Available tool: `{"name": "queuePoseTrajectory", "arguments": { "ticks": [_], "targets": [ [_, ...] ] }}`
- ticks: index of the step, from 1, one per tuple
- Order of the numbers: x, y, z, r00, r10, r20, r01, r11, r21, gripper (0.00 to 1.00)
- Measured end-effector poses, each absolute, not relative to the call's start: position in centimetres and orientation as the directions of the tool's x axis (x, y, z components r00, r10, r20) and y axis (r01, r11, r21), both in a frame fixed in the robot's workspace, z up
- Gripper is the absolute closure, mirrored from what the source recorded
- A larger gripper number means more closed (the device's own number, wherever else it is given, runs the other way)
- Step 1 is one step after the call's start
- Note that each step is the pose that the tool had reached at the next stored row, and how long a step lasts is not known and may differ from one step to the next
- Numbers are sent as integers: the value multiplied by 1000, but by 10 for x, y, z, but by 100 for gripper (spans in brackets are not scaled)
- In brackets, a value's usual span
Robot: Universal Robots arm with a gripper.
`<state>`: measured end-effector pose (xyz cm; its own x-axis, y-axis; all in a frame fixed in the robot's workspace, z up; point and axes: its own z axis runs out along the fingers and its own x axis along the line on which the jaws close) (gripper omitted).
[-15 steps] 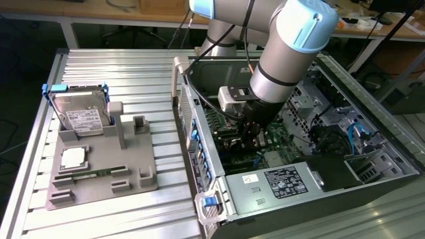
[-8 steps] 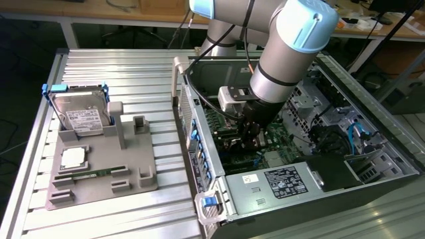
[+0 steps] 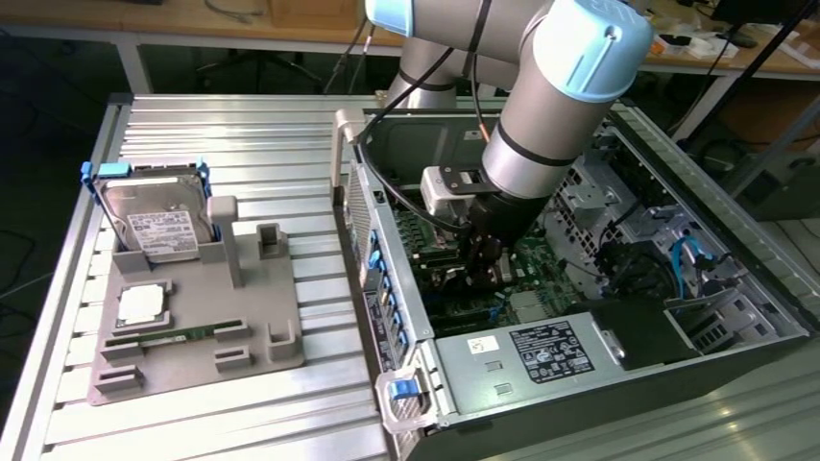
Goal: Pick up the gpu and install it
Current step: 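Insert the gpu into the slot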
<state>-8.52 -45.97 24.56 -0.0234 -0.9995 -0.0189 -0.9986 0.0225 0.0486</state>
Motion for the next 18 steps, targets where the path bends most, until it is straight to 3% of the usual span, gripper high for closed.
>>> {"name": "queuePoseTrajectory", "arguments": {
  "ticks": [18],
  "targets": [
    [-85,-460,246,-23,-1000,-19,-999,22,49,73]
  ]
}}
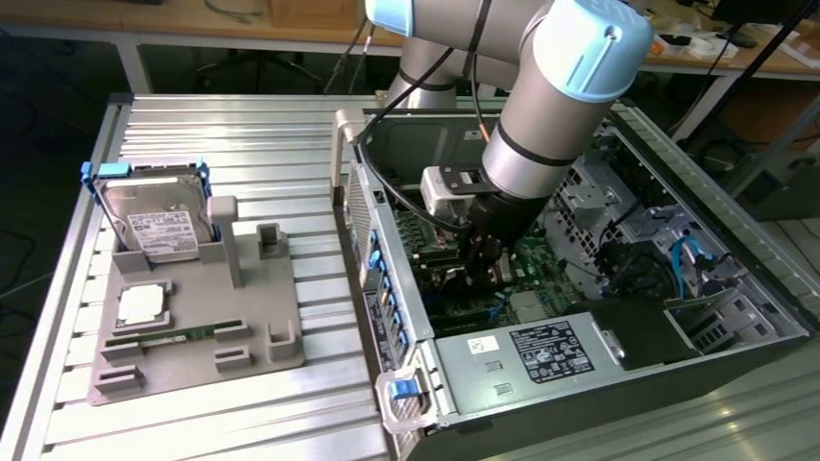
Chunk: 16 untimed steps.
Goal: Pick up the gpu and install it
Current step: 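Insert the gpu into the slot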
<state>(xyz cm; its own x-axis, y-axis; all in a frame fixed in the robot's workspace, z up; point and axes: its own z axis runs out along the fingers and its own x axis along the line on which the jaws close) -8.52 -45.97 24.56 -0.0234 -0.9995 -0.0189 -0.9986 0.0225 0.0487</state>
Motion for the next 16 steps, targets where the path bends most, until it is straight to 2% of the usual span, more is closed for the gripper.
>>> {"name": "queuePoseTrajectory", "arguments": {
  "ticks": [5,9,11,12,16],
  "targets": [
    [-85,-460,245,-24,-1000,-20,-999,23,48,73],
    [-85,-460,245,-24,-1000,-19,-999,23,49,48],
    [-85,-460,246,-23,-1000,-19,-999,23,49,48],
    [-85,-460,246,-23,-1000,-19,-999,23,49,42],
    [-85,-460,253,-23,-1000,-19,-999,23,49,42]
  ]
}}
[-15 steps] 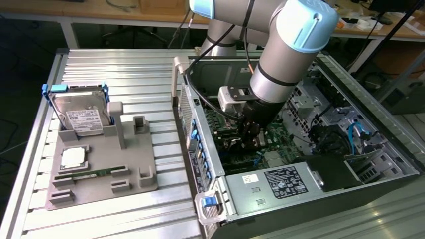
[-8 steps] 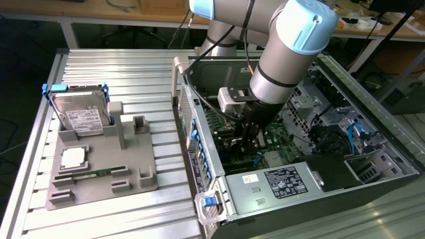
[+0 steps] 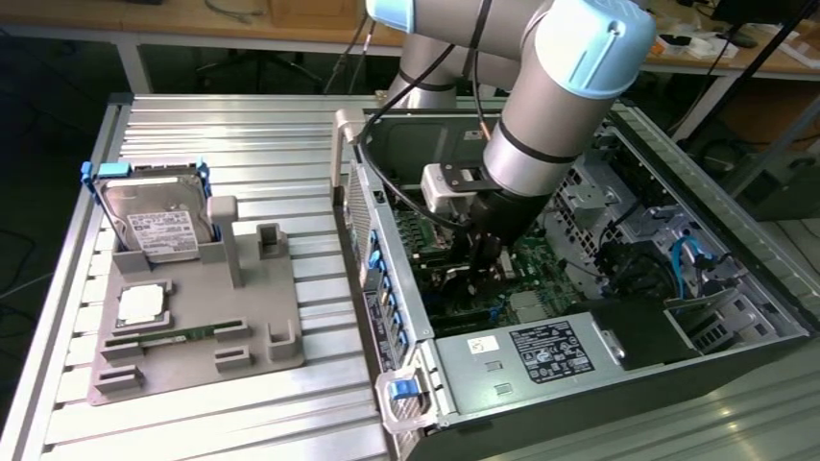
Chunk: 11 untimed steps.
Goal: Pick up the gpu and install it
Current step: 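Insert the gpu into the slot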
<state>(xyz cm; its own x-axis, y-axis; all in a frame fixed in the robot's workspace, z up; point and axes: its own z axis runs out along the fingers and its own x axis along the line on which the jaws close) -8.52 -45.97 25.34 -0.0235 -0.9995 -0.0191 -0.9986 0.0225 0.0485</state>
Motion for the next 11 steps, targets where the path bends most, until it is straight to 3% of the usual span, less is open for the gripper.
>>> {"name": "queuePoseTrajectory", "arguments": {
  "ticks": [11],
  "targets": [
    [-85,-460,299,-23,-1000,-19,-999,23,49,42]
  ]
}}
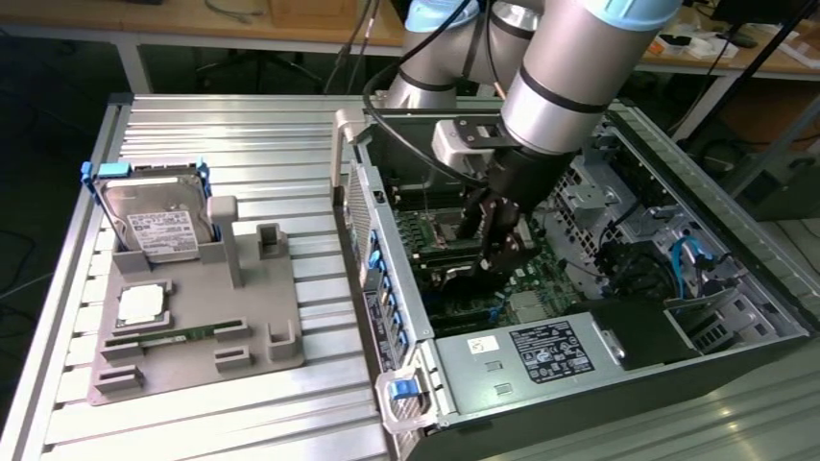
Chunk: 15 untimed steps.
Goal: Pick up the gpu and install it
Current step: 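Insert the gpu into the slot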
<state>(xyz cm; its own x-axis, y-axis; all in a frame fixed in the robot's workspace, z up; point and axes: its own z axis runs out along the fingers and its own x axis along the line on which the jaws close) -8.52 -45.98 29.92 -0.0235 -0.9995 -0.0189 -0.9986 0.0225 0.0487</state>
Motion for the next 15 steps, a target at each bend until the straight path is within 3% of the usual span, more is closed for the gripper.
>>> {"name": "queuePoseTrajectory", "arguments": {
  "ticks": [15],
  "targets": [
    [-85,-460,303,-23,-1000,-19,-999,22,49,42]
  ]
}}
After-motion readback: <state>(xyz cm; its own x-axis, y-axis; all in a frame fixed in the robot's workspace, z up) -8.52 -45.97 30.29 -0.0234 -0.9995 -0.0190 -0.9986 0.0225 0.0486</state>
